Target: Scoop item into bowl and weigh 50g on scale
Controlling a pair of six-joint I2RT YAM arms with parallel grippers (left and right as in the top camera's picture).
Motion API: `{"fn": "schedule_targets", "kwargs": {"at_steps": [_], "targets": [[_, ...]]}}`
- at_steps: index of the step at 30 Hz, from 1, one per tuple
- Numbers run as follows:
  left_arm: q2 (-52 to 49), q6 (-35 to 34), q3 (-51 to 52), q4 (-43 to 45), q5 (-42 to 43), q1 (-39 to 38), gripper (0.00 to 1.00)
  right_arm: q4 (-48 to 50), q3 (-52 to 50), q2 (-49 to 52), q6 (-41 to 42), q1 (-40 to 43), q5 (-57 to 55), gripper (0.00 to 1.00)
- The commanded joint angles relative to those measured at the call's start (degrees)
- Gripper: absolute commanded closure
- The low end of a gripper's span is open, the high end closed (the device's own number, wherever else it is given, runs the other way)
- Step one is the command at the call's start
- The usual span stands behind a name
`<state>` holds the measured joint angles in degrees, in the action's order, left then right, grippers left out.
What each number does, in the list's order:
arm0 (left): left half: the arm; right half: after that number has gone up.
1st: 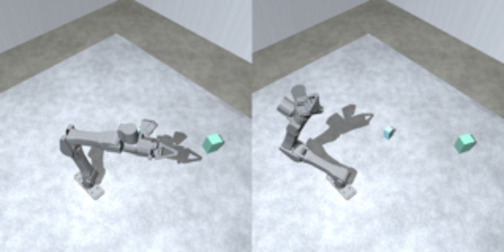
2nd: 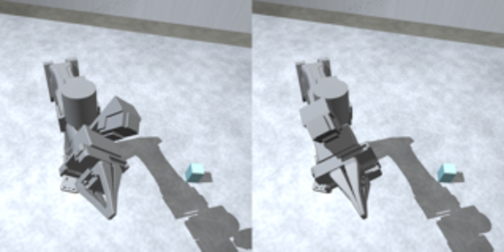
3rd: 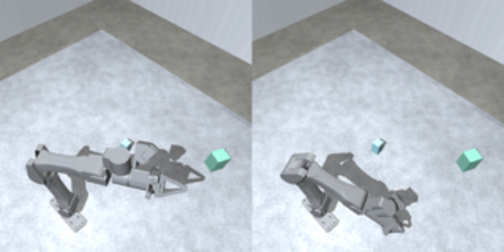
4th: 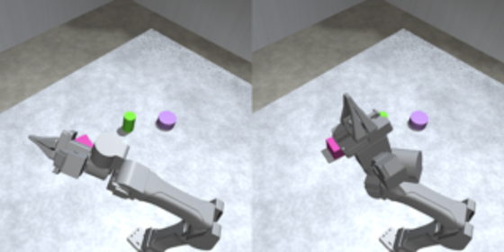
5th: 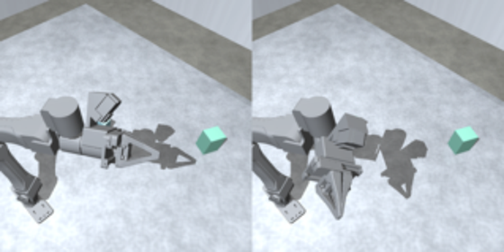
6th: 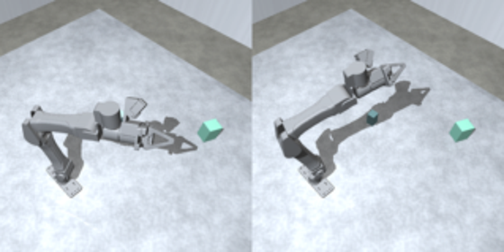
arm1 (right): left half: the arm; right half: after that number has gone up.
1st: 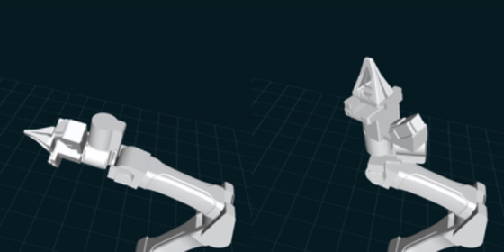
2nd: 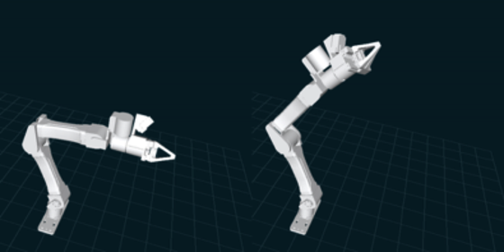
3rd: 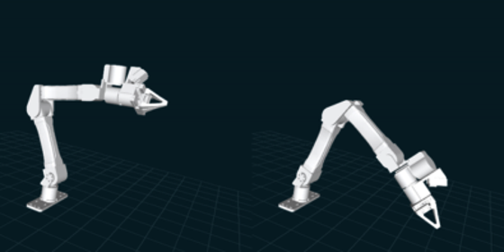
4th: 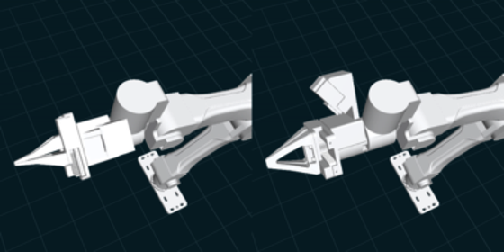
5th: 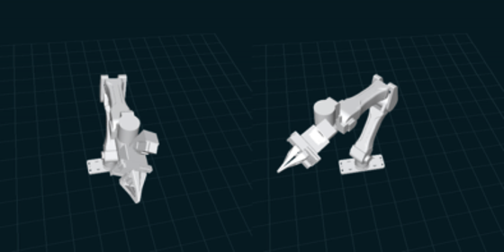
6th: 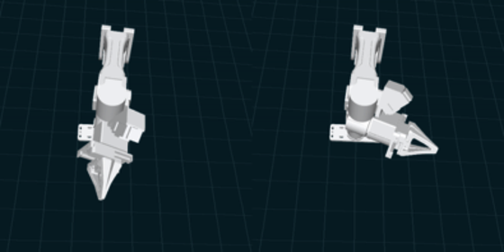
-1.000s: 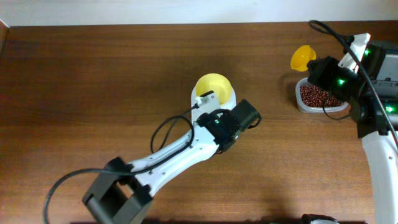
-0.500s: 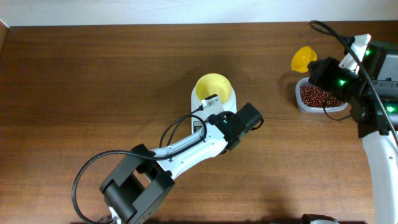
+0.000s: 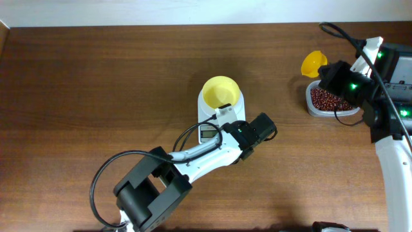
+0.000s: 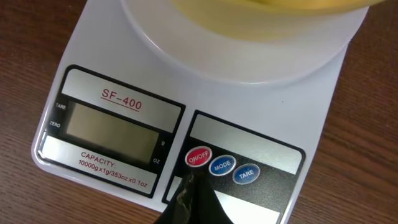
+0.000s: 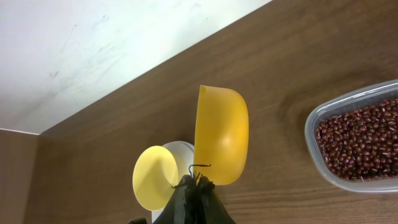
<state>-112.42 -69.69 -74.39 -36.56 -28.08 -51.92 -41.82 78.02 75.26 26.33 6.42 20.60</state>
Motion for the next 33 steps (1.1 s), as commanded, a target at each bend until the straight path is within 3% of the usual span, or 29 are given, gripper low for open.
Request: {"fn": "schedule_targets", "kwargs": {"at_steps": [1, 33], "targets": [[-0.76, -0.39, 0.33, 0.33, -0.48, -0.17, 1.00, 0.13, 1.07, -0.66, -0.66, 0.42, -0.33, 0.96], [-3.96, -4.28, 0.33, 3.56, -5.40, -0.07, 1.00, -1.99, 1.05, -0.63, -0.81, 0.42, -2.05, 0.96]]}}
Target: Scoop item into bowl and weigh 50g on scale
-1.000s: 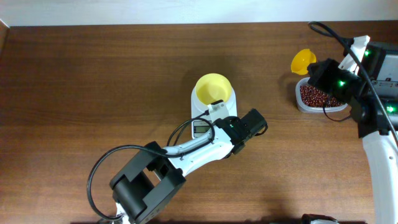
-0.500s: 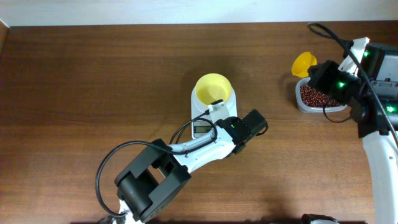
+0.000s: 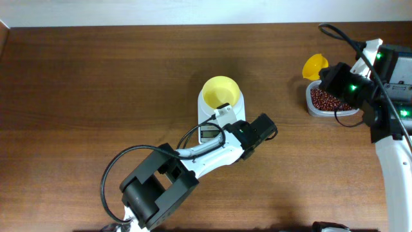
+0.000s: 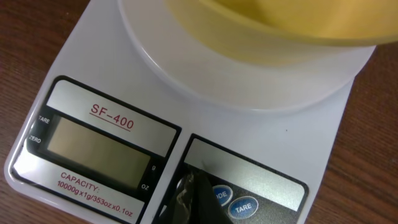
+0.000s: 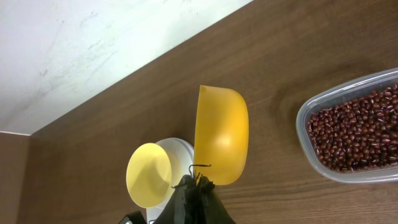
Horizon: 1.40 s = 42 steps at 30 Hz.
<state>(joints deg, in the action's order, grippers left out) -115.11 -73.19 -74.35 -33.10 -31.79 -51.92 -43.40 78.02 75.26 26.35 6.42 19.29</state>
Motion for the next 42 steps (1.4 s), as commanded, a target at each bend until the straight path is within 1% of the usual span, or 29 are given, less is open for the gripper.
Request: {"fn": "schedule_targets", "kwargs": {"at_steps": [1, 12, 31, 42], "targets": [[-1.27, -0.79, 0.28, 0.11, -1.70, -0.07, 1.00, -0.44, 1.05, -0.63, -1.09, 0.42, -0.74, 0.96], [-1.99, -0.76, 0.28, 1.36, -2.10, 0.33, 1.00, -0.81, 1.05, -0.63, -1.11, 0.42, -0.74, 0.96], [-2.23, -0.74, 0.28, 0.07, -2.03, 0.37, 1.00, -1.88, 1.05, -0.63, -1.11, 0.42, -0.74, 0.96], [-2.86, -0.76, 0.28, 0.07, -0.57, 0.31, 1.00, -1.92, 1.05, -0.63, -1.09, 0.42, -1.62, 0.96]]}}
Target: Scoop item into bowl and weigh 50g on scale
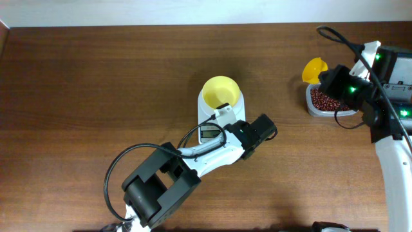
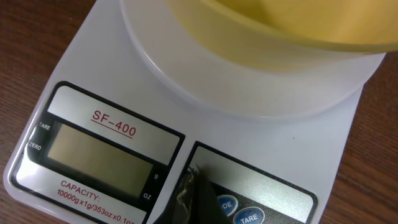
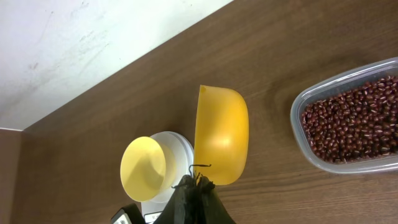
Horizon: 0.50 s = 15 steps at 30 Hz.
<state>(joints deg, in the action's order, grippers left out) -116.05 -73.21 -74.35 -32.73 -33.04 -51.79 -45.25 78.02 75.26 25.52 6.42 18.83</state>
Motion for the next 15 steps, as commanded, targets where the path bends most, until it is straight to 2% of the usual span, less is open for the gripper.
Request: {"fn": "schedule_targets", "kwargs": {"at_steps": [1, 15], "targets": [[-1.92, -0.72, 0.28, -0.31, 0.70, 0.17, 1.00, -0.13, 1.05, -0.63, -0.26, 0.42, -1.18, 0.96], [-2.78, -0.74, 0.28, 0.09, 0.87, 0.17, 1.00, -0.85, 1.05, -0.63, -0.24, 0.42, -1.16, 0.96]]}}
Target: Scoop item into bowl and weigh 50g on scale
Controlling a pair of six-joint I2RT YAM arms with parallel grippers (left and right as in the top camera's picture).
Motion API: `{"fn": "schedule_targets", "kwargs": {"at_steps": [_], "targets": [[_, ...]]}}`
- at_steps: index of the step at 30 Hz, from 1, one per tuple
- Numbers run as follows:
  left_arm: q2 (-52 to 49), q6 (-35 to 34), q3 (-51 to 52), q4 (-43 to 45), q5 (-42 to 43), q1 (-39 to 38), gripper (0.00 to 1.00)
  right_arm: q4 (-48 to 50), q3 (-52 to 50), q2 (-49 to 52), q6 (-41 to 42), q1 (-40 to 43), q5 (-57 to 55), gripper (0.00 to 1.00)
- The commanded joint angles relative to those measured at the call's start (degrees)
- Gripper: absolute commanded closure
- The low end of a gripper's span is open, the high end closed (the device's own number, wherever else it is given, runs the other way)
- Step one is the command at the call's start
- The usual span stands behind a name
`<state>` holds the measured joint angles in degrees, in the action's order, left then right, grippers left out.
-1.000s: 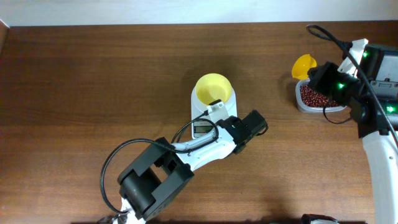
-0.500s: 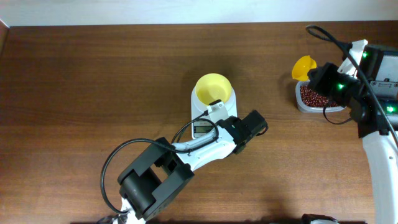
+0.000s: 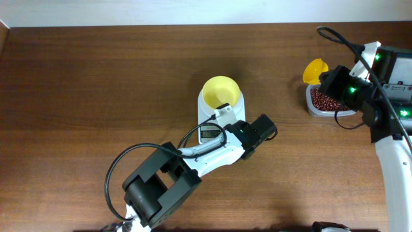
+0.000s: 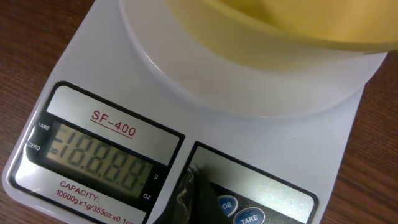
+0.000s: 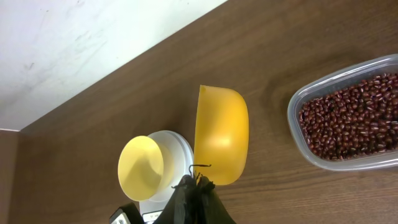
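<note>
A white scale (image 4: 93, 56) carries a yellow bowl (image 4: 280, 18) on its round plate. Its display (image 4: 99, 158) is lit with every digit segment showing. My left gripper (image 4: 191, 182) is shut, its tip resting on the button panel where the ON/OFF button is hidden, just left of the MODE button (image 4: 227, 204) and the TARE button (image 4: 249, 218). My right gripper (image 5: 196, 182) is shut on the handle of an orange scoop (image 5: 221, 143), held in the air near the clear container of red beans (image 5: 348, 121). The scoop's inside is hidden.
The overhead view shows the scale (image 3: 219, 115) mid-table, the bean container (image 3: 329, 101) at the far right and the scoop (image 3: 315, 69) at its far-left corner. A grey device (image 3: 396, 67) sits at the right edge. Cables trail from both arms.
The scale's display has gone from blank to lit with all segments. My left gripper's tip stays on the button panel. The right gripper with the scoop has barely shifted.
At first my shut left gripper's tip sat just below the visible red ON/OFF button and the display was blank. Then the tip covered that button, display still blank. Now the display is lit. The right gripper held the scoop by the bean container throughout.
</note>
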<state>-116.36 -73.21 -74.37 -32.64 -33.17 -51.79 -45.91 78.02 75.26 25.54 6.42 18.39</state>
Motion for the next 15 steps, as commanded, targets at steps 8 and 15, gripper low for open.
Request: {"fn": "schedule_targets", "kwargs": {"at_steps": [8, 15], "targets": [[-0.98, -0.70, 0.17, -0.46, 0.87, 0.17, 1.00, -0.20, 1.05, -0.63, -0.28, 0.42, -1.11, 0.96], [5.53, -0.50, 0.17, -3.37, 0.55, 0.17, 1.00, -0.20, 1.05, -0.63, -0.31, 0.42, -1.14, 0.96]]}}
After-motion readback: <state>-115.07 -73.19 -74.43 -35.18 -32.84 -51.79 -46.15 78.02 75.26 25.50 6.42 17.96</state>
